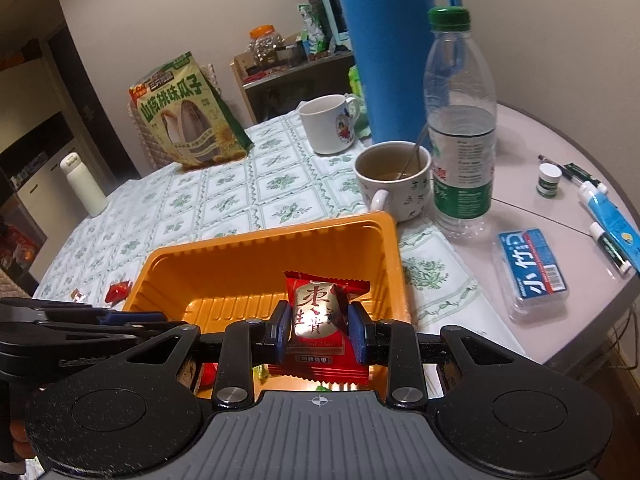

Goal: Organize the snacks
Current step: 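Open both grippers to release the snacks into the orange tray, then move both grippers away from the tray toward the scattered candies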

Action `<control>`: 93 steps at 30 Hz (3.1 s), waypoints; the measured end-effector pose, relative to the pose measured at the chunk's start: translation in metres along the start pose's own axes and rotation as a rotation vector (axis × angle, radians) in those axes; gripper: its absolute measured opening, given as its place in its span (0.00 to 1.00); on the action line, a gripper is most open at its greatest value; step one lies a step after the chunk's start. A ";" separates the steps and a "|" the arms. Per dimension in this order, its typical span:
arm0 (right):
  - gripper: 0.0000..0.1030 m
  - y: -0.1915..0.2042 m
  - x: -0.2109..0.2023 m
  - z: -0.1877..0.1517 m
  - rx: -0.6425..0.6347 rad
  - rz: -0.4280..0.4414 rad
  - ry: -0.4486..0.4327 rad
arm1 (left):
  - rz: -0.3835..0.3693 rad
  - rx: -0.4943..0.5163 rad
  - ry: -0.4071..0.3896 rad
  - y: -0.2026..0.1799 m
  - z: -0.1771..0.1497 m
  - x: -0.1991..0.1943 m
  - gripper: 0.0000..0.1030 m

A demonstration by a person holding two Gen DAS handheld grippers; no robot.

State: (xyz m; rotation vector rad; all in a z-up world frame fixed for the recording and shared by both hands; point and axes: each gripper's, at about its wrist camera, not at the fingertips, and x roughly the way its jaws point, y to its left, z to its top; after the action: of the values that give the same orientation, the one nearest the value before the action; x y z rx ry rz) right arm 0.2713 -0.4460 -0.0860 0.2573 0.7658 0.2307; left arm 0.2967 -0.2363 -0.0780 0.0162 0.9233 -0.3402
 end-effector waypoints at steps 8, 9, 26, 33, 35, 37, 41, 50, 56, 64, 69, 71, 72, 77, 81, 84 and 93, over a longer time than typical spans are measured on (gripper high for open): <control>0.31 0.007 0.015 0.006 -0.043 0.000 -0.014 | 0.022 -0.024 -0.014 0.007 -0.002 -0.007 0.27; 0.31 0.007 0.016 0.007 -0.048 -0.001 -0.020 | 0.024 -0.027 -0.015 0.008 -0.002 -0.007 0.28; 0.71 0.008 -0.015 -0.007 0.009 0.015 -0.023 | 0.002 -0.025 -0.031 0.001 -0.012 -0.029 0.41; 0.75 0.013 -0.034 -0.020 0.022 0.017 0.007 | 0.000 -0.023 -0.046 -0.003 -0.021 -0.047 0.44; 0.76 0.016 -0.039 -0.023 0.016 0.015 0.013 | 0.003 -0.024 -0.050 -0.003 -0.025 -0.053 0.45; 0.76 0.020 -0.045 -0.027 0.002 0.013 0.012 | 0.006 -0.024 -0.056 -0.002 -0.030 -0.060 0.46; 0.76 0.029 -0.051 -0.033 -0.023 0.026 0.026 | 0.019 -0.032 -0.064 0.002 -0.039 -0.072 0.46; 0.76 0.057 -0.057 -0.044 -0.038 0.067 0.065 | 0.032 -0.060 -0.083 0.026 -0.063 -0.099 0.46; 0.76 0.077 -0.057 -0.050 -0.018 0.071 0.084 | 0.043 -0.081 -0.077 0.054 -0.077 -0.108 0.46; 0.76 0.110 -0.051 -0.057 -0.008 0.065 0.102 | 0.071 -0.088 -0.080 0.091 -0.090 -0.124 0.46; 0.76 0.141 -0.041 -0.060 -0.042 0.094 0.115 | 0.114 -0.117 -0.075 0.123 -0.102 -0.134 0.46; 0.76 0.153 -0.035 -0.063 -0.054 0.108 0.126 | 0.136 -0.132 -0.069 0.137 -0.108 -0.136 0.46; 0.76 0.159 -0.032 -0.064 -0.059 0.113 0.132 | 0.143 -0.141 -0.066 0.144 -0.111 -0.138 0.46; 0.76 0.183 -0.020 -0.067 -0.078 0.136 0.145 | 0.172 -0.174 -0.056 0.176 -0.122 -0.142 0.46; 0.76 0.201 -0.010 -0.068 -0.094 0.155 0.149 | 0.184 -0.179 -0.056 0.197 -0.127 -0.142 0.46; 0.76 0.217 -0.003 -0.067 -0.109 0.174 0.139 | 0.187 -0.163 -0.051 0.209 -0.128 -0.138 0.46; 0.75 0.256 0.031 -0.064 -0.138 0.189 0.129 | 0.163 -0.059 -0.042 0.234 -0.122 -0.116 0.44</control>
State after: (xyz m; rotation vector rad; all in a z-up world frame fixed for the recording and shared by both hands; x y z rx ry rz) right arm 0.2186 -0.1859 -0.0709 0.1853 0.8499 0.4808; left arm 0.2058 0.0369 -0.0917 0.0298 0.8840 -0.1616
